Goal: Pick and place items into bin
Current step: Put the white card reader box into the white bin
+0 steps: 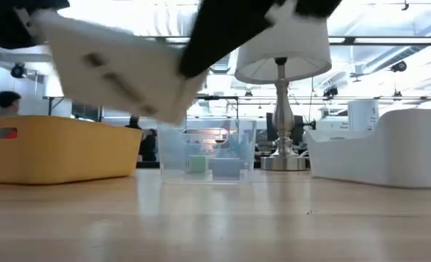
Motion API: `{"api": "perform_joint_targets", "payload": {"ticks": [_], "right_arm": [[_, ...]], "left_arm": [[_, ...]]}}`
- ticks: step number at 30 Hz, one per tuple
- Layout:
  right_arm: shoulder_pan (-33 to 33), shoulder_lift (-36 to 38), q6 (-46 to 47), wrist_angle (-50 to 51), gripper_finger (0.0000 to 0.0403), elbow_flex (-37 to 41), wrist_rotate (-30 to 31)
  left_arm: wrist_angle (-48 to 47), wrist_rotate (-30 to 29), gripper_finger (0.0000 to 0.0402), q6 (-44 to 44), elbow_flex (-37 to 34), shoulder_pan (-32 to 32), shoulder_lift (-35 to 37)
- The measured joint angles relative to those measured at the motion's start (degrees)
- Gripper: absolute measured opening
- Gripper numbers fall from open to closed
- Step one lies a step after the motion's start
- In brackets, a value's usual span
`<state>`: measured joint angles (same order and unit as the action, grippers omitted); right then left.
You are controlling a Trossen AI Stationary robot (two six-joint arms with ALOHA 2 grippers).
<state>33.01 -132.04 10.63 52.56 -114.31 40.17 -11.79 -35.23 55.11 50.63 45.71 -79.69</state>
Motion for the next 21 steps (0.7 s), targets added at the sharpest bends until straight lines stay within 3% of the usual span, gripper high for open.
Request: {"api": "perform_joint_targets", "payload": {"ticks": [4, 9, 16, 19, 21], "right_arm": [[2.62, 2.82, 18.36, 13.09, 0.0031, -3.14, 0.75], [5.57, 3.59, 46.35, 37.89, 0.003, -8.21, -1.26], [5.94, 7.16, 60.44, 37.25, 0.0029, -2.52, -10.35], [4.13, 7.22, 71.79, 37.28, 0.0029, 0.44, -14.89], [3.52, 8.32, 77.88, 37.69, 0.0029, 2.39, -13.84]], "left_arm": [[1.3, -0.22, 0.0002, 0.05, -0.05, 0.02, 1.65], [2.54, -0.38, 0.0002, -0.02, 0.02, 0.04, 1.93], [2.49, -0.59, 0.0002, -0.04, -0.54, 0.04, 2.0], [2.74, -0.72, 0.0002, -0.05, -0.51, 0.04, 1.79], [2.77, -0.72, 0.0002, -0.05, -0.52, 0.04, 1.74]]}}
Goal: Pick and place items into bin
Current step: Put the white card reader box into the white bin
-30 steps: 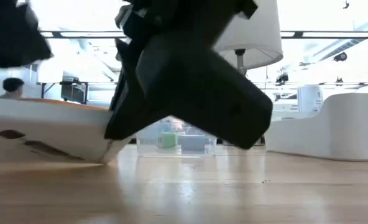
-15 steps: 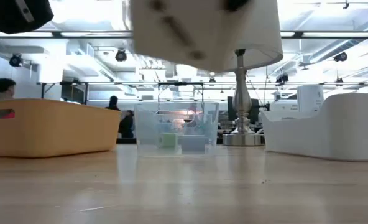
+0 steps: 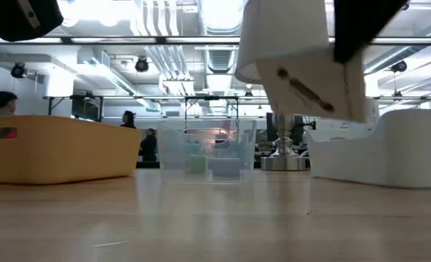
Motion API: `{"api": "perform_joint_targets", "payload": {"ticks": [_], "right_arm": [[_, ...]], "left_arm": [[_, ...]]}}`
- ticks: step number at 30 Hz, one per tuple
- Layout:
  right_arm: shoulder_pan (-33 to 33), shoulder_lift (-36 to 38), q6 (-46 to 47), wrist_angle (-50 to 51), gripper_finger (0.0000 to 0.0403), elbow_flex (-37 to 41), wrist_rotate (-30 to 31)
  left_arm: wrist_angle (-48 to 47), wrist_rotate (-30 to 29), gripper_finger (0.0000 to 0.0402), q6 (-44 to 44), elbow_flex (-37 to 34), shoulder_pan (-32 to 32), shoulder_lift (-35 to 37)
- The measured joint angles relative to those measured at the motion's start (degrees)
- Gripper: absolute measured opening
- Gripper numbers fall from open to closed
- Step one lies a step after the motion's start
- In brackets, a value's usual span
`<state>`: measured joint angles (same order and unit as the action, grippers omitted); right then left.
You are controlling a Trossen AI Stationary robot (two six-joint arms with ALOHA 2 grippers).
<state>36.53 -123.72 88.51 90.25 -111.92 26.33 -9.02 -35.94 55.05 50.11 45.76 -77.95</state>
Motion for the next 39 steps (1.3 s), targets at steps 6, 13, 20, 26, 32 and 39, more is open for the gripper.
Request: {"api": "perform_joint_targets", "payload": {"ticks": [6, 13, 20, 26, 32, 39], "right_arm": [[-1.95, 8.36, 9.15, -1.53, 0.0029, 1.9, 9.37], [-2.14, 28.97, 3.14, -15.95, 0.0029, 12.73, 3.45], [-2.16, 50.28, 13.65, -39.9, 0.0029, 42.73, 1.6], [-0.12, 60.19, 28.86, -46.76, 0.0029, 60.36, 4.1], [-0.48, 65.81, 36.94, -48.76, 0.0029, 69.98, 0.83], [-4.07, 67.38, 38.18, -51.37, 0.0044, 75.26, -2.91]], "left_arm": [[-0.03, 0.04, 0.0002, 0.01, -0.65, 0.0, 0.0], [0.02, 0.13, 0.0002, -0.11, -0.94, 0.0, 0.02], [0.0, 0.12, 0.0002, -0.44, -0.94, 0.0, 0.03], [0.0, 0.11, 0.0002, -0.34, -0.94, 0.0, 0.04], [-0.02, 0.07, 0.0002, -0.36, -0.94, -0.02, 0.07], [-0.07, -0.04, 0.0002, -0.38, -0.94, -0.04, 0.09]]}}
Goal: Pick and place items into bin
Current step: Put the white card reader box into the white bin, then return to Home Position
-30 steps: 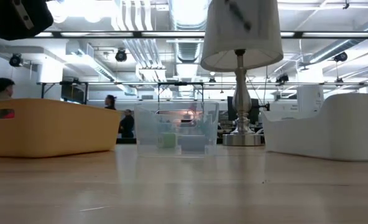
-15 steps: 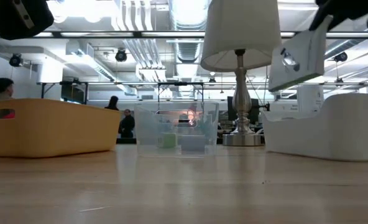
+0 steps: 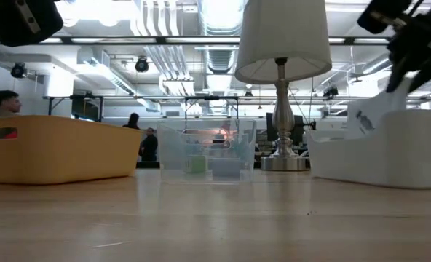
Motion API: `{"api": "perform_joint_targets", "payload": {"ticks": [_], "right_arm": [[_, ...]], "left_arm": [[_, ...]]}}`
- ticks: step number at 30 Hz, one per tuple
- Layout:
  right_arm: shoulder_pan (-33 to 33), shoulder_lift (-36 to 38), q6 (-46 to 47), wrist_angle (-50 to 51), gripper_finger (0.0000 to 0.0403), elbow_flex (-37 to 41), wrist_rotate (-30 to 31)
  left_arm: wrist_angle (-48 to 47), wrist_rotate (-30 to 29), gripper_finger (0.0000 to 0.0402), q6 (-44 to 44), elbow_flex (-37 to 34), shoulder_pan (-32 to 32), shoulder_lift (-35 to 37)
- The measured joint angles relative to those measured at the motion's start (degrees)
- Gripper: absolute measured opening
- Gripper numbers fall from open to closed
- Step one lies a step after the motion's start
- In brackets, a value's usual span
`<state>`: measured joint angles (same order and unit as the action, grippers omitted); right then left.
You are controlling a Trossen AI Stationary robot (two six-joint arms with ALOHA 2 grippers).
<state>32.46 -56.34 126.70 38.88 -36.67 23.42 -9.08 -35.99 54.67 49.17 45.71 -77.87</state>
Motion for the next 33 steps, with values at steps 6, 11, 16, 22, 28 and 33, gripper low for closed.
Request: {"api": "perform_joint_targets", "payload": {"ticks": [6, 11, 16, 22, 28, 33], "right_arm": [[-2.36, -0.87, 0.95, 0.0, 0.0081, 2.49, -7.84], [-2.61, -1.07, 1.03, 3.31, 0.0104, 2.51, -13.4], [-2.5, -1.05, -0.27, 11.66, 0.0133, -0.62, -17.04], [-2.18, -2.7, -8.11, 25.99, 0.0177, -10.81, -10.37], [-1.21, -10.15, -32.39, 27.18, 0.0187, -25.79, 5.71], [-1.02, -17.59, -49.99, 18.2, 0.0182, -32.59, 3.85]], "left_arm": [[-0.01, -0.19, 0.0002, -0.02, -0.02, 0.0, 0.0], [-0.11, -0.22, 0.0002, 0.02, -0.04, 0.0, 0.0], [-0.27, -0.44, 0.0002, 0.0, -0.04, 0.0, 0.0], [-0.39, -1.57, 0.0002, -0.01, -0.04, 0.0, 0.0], [1.26, -1.6, 0.0002, -0.94, -0.09, -1.16, 0.25], [12.24, 4.01, 0.0001, -11.69, -0.1, -6.23, 1.41]]}}
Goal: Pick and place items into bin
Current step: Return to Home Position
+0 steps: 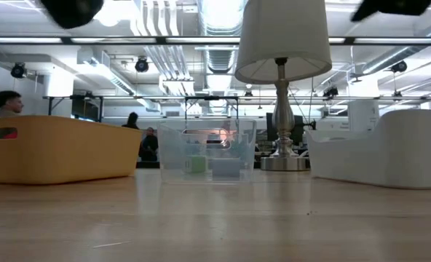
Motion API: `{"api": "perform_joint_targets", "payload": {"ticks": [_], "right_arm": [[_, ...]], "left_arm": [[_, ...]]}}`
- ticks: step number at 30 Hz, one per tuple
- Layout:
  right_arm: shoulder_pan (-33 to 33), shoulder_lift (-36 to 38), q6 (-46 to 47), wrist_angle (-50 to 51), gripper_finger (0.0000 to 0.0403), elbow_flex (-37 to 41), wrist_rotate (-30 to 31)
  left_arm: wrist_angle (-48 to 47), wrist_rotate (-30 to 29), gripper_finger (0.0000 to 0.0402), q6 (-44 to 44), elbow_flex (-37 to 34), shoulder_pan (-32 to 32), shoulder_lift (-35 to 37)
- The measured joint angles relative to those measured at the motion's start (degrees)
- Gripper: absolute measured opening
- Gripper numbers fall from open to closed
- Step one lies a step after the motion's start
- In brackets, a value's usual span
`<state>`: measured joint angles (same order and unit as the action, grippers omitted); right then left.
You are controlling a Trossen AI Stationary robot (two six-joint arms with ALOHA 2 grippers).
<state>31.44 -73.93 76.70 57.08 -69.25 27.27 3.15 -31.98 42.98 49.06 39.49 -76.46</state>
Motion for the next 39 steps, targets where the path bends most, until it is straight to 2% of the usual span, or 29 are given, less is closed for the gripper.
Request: {"api": "perform_joint_targets", "payload": {"ticks": [4, 6, 10, 14, 17, 24, 33, 39], "right_arm": [[-1.46, -1.25, -8.77, -8.01, 0.0164, 1.06, 0.03], [-2.83, 0.01, -12.23, -10.51, 0.0154, 2.8, 0.73], [-7.26, 7.33, -16.96, -12.02, 0.0137, 7.11, 2.39], [-12.13, 16.06, -21.92, -19.38, 0.0127, 13.74, 2.61], [-15.34, 21.63, -23.18, -24.29, 0.0126, 19.65, 2.49], [-21.27, 30.34, -24.18, -32.64, 0.0129, 31.18, 2.35], [-24.56, 41.68, -24.3, -32.41, 0.0125, 40.11, 2.41], [-24.65, 51.93, -27.54, -31.85, 0.0123, 44.82, 3.65]], "left_arm": [[7.94, 8.71, 0.0001, -9.82, 0.02, -7.7, 0.1], [8.23, 11.09, 0.0001, -10.67, 0.02, -11.78, 0.88], [6.03, 12.26, 0.0001, -12.84, 0.02, -17.85, 4.54], [3.79, 18.67, 0.0001, -19.9, -0.16, -22.28, 9.36], [3.1, 22.42, 0.0001, -21.22, -2.55, -26.29, 13.15], [5.91, 25.03, 0.0001, -16.31, -13.81, -32.87, 24.03], [5.27, 25.28, 0.0002, -14.82, -24.89, -33.66, 40.79], [3.48, 21.94, 0.0002, -15.89, -30.9, -33.77, 52.15]]}}
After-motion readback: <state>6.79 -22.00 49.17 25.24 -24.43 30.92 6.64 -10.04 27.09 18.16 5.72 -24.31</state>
